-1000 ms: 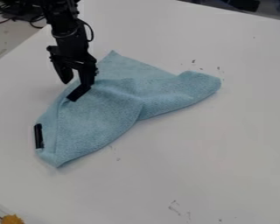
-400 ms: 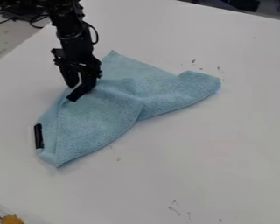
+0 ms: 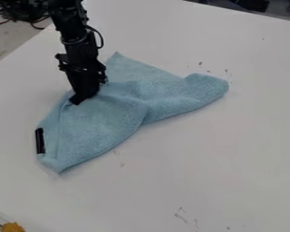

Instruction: Unfold the cloth from top left to bottom right

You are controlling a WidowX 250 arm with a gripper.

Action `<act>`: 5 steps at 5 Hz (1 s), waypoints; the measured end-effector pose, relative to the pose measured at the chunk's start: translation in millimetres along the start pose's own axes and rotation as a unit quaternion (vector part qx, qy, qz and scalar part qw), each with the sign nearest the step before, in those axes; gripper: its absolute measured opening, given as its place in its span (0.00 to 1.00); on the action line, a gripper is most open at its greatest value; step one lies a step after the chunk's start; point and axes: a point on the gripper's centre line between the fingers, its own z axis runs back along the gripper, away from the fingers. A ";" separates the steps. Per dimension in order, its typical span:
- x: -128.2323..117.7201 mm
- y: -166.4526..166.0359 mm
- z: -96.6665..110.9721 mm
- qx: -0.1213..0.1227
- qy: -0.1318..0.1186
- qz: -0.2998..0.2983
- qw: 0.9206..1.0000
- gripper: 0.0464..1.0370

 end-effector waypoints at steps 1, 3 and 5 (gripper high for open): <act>1.8 1.2 0.8 0.000 0.002 -0.004 1.000 0.14; 0.2 3.0 4.7 0.008 0.019 -0.004 1.000 0.02; 7.9 -23.3 75.7 0.064 -0.007 -0.005 0.998 0.02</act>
